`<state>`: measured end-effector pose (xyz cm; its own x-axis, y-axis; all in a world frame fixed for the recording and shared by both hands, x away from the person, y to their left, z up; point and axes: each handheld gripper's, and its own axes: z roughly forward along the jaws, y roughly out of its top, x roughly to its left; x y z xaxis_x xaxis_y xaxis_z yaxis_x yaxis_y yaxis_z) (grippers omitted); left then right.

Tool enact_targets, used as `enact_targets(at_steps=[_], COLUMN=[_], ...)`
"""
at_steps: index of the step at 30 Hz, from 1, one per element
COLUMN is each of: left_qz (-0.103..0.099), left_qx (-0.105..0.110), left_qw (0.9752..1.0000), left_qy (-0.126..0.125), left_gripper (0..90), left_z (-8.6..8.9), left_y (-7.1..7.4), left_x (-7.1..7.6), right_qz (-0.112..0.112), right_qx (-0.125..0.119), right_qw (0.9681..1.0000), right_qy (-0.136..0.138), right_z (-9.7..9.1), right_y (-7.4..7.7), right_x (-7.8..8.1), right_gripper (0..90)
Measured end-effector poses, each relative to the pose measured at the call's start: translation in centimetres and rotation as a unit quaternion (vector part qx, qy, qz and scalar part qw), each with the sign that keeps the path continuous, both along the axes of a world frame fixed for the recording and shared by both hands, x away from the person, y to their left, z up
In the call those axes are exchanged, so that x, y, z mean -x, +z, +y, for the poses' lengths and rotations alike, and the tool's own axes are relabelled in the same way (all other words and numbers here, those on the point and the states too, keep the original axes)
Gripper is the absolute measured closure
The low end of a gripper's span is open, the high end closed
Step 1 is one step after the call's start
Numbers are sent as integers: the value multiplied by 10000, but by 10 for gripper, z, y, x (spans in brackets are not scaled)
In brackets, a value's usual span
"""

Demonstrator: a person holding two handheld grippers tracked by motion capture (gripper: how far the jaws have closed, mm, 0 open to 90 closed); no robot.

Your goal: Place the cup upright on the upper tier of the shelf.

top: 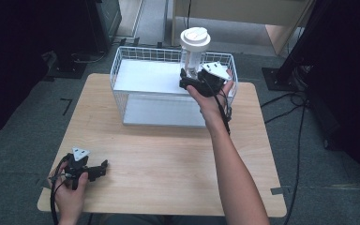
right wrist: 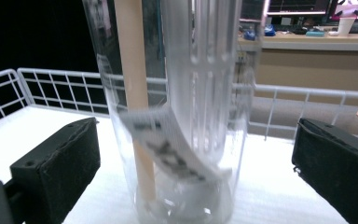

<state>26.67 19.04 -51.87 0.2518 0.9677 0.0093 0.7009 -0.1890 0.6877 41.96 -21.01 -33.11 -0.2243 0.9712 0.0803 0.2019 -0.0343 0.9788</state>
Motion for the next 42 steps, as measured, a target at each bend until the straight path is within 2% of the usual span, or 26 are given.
enact_targets(at_steps=[3,12,15,20,24,29,35,42], left_qz=[-2,-1,1,-6,-1,0,-3,-9], left_qx=[-1,-8,-16,1,-5,-5,-17,-9], left_qw=[10000,10000,10000,10000,10000,10000,10000,10000], left_qy=[0,2,-10,5,0,0,-7,1], left_gripper=[18,18,18,18,19,18,19,18], left_z=[0,0,0,0,0,0,0,0], left_y=[0,0,0,0,0,0,0,0], left_x=[0,0,0,0,0,0,0,0], right_qz=[18,-61,-189,-266,-266,-225,-116,-26], right_qx=[-1,55,39,26,29,146,51,92], right_qw=[10000,9999,9996,9994,9993,9993,9995,9995], right_qy=[13,141,201,241,253,270,288,289], right_z=[-1,-11,-16,-24,-29,-33,-40,-47], right_y=[-4,-23,-27,-33,-39,-51,-65,-81], right_x=[4,29,38,51,61,71,81,92], right_gripper=[11,13,13,14,15,15,16,16])
